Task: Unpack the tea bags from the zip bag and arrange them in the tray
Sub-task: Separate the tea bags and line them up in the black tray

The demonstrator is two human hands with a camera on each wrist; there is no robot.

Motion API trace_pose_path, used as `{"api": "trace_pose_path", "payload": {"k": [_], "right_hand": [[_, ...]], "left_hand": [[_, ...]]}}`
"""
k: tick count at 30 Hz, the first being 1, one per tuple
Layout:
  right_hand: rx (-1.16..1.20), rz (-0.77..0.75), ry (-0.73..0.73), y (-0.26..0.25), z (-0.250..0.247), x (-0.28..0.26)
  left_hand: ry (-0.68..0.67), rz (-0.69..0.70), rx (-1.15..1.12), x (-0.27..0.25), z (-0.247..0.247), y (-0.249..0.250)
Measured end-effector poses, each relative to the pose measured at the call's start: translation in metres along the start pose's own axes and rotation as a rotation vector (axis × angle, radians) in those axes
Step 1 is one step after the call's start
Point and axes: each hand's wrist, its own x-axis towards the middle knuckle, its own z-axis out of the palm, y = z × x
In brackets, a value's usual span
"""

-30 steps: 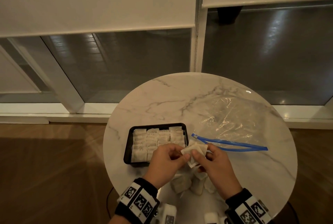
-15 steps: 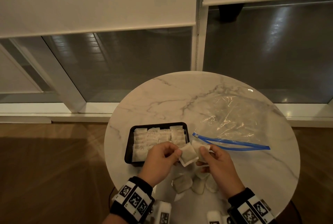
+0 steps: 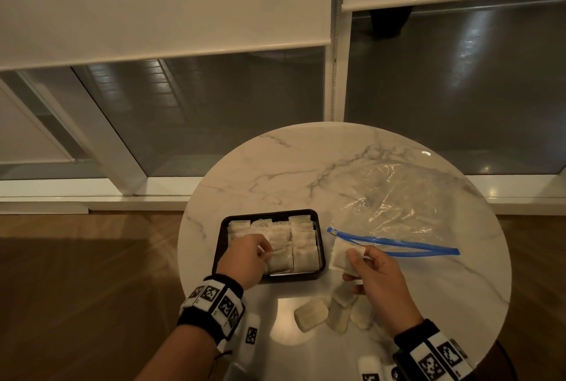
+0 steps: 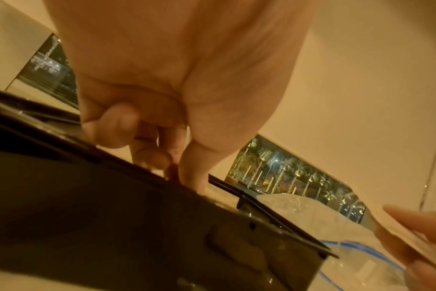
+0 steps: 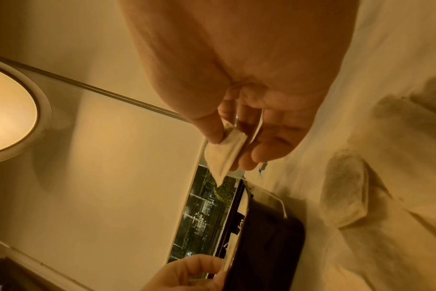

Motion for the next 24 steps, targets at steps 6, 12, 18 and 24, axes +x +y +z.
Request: {"api": "trace_pose_path", "payload": {"k": [6, 12, 18, 24], "right_hand": [[-0.024, -0.020, -0.004, -0.002, -0.002, -0.002], [-0.019, -0.012, 0.005, -0.001, -0.005, -0.002], [-0.024, -0.004, -0.004, -0.001, -0.003, -0.001], [-0.016, 0.000, -0.010, 0.000, -0.006, 0.000]], "left_hand": [[-0.048, 0.012, 0.081, 0.007, 0.014, 0.010], [-0.038, 0.020, 0.180, 0.006, 0.017, 0.013], [-0.003, 0.051, 0.278, 0.003, 0.017, 0.016], [0.057, 0.073, 0.350, 0.004, 0.012, 0.019]]}}
